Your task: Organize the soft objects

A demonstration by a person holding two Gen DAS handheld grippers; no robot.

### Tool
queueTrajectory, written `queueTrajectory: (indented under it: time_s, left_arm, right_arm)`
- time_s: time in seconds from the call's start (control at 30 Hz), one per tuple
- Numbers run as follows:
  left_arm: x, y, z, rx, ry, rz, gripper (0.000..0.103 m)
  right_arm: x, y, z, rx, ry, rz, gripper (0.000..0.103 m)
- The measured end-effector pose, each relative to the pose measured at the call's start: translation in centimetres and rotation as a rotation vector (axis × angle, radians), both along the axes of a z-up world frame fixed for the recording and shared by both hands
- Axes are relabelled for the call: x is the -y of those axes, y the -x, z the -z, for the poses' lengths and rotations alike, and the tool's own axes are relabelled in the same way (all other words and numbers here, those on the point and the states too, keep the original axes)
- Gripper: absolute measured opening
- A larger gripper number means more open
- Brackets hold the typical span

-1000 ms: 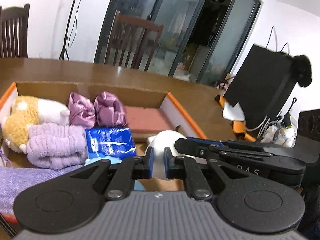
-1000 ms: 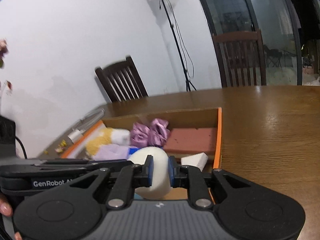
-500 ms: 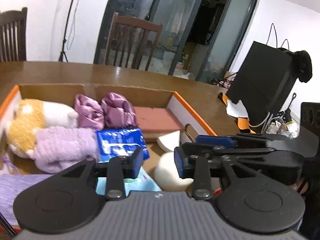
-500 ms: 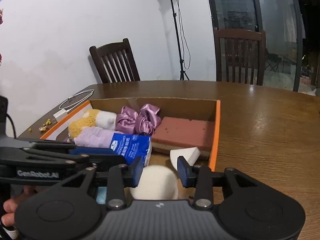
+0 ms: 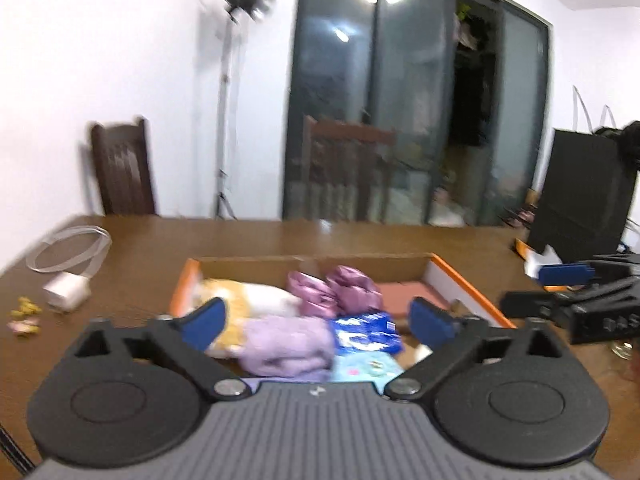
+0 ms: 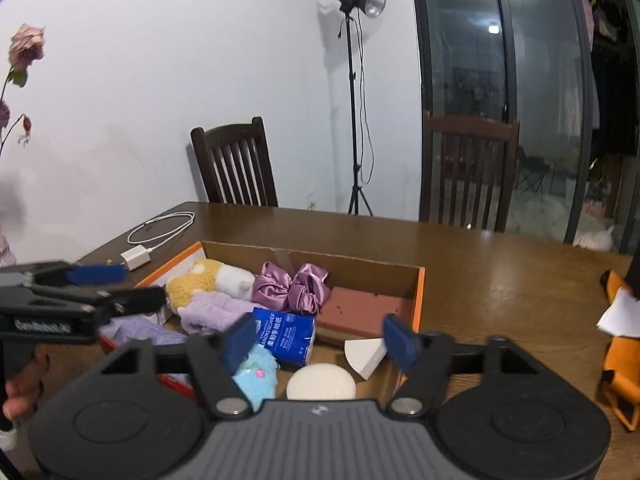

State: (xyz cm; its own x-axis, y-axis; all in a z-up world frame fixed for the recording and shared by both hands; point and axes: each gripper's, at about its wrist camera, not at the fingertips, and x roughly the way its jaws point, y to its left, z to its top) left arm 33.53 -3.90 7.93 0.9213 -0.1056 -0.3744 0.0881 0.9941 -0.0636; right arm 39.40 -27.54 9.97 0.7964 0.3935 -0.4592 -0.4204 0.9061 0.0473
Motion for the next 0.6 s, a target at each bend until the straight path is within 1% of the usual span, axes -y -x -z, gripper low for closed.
queueTrajectory:
  time_s: [0.03,0.1,0.13,0.17,0.2,0.23,0.3,0.37,0.47,0.6]
  left_arm:
    - [-0.3,0.6,-0.1,0.022,-0.011,-0.025,0.103]
    - [-0.7,2.0,0.1,0.072,-0.046,-0.07,0.103]
    - [-0.9,2.6,0.3,0.105,-0.062,-0.082,0.103]
    - [-1.1,3.1,0.5,0.137,-0.075,-0.099,0.103]
    - [-1.2,3.6,0.8,0.159,-0.082,-0.109,0.103]
    - [-1.4,4.0,1.1,0.183,-0.084,-0.118,0.103]
    - [-1.7,4.5,1.4,0.203,-0.081,-0.15,0.103]
    - [-2.1,5.0,1.5,0.209,-0.069,-0.173,0.103]
    - [-2.7,5.7,1.2,0.217,-0.044,-0.18,0.103]
    - [-3.2,6.8,0.9,0.239,-0.041,-0.178,0.103]
  right_arm:
    - [-0.2,0.6,0.0,0.029,0.013,0.007,0.089]
    - [-0.6,2.2,0.2,0.124,0.026,0.024,0.092]
    - [-0.8,3.0,0.5,0.191,0.015,0.035,0.095]
    - [-0.9,3.6,0.7,0.239,0.0,0.048,0.1]
    - [-1.0,4.3,1.2,0.291,-0.025,0.071,0.103]
    - [-1.1,4.6,1.5,0.317,-0.045,0.096,0.103]
    - [-1.4,5.2,2.1,0.337,-0.076,0.122,0.103]
    - [-1.6,5.6,2.6,0.332,-0.093,0.135,0.103]
    - [-1.6,6.0,2.9,0.324,-0.092,0.162,0.103]
    - [-1.4,6.9,3.0,0.321,-0.095,0.18,0.103]
